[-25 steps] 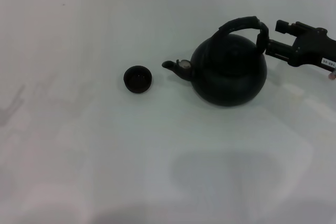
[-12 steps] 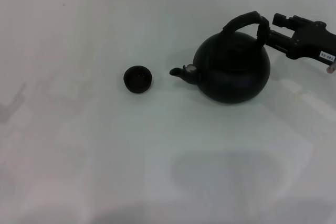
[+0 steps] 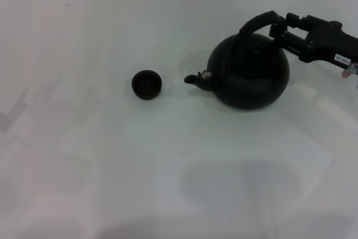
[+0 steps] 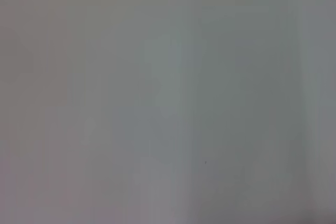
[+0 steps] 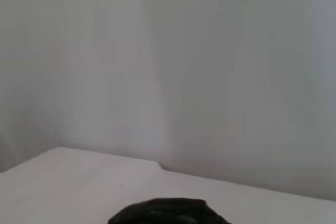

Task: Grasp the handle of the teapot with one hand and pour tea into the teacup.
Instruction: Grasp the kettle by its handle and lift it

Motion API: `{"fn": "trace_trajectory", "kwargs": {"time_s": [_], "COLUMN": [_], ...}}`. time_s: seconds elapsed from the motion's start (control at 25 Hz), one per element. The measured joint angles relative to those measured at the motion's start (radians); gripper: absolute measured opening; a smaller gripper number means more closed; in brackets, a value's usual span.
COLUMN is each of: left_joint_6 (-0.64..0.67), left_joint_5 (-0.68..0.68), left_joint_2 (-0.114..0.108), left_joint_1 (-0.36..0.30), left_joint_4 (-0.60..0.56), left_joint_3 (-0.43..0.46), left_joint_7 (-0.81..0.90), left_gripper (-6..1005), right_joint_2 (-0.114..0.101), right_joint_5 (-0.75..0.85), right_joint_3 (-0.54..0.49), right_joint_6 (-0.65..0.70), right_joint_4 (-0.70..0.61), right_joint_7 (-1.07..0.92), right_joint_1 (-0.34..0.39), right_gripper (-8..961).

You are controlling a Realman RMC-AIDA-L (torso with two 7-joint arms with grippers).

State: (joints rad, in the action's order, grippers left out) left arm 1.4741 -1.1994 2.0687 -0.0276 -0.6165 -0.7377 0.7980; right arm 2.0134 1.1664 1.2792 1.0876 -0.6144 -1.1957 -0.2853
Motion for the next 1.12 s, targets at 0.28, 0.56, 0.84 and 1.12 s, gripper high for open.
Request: {"fn": "trace_trajectory", "kwargs": {"time_s": [0.28, 0.56, 0.84, 1.12], "left_joint_6": [0.000, 0.000, 0.000, 0.000], "left_joint_5": [0.001, 0.001, 0.002, 0.002], "left_joint_2": [-0.001, 0.000, 0.001, -0.001], "left_joint_1": [0.002, 0.001, 0.000, 0.008], "left_joint_4": [0.000, -0.001, -0.006, -0.007], "left_joint_3": [0.000, 0.000, 0.000, 0.000], "left_joint_7": [0.000, 0.000, 0.003, 0.003], "left_gripper": [875, 875, 874, 875], "right_joint_2": [0.001, 0.001, -0.001, 0.000], "right_joint_5": [-0.065, -0.065, -0.060, -0.059], "right_joint_3": [0.030, 0.031, 0.039, 0.056], "right_joint_6": [-0.001, -0.010, -0.024, -0.031], "right_joint_4": [0.033, 0.039, 0.045, 0.045], "right_joint_7": [0.048, 0.048, 0.048, 0.090], "right_joint_1": [-0.018, -0.019, -0.017, -0.016], "right_gripper": [524, 525, 432, 324]}}
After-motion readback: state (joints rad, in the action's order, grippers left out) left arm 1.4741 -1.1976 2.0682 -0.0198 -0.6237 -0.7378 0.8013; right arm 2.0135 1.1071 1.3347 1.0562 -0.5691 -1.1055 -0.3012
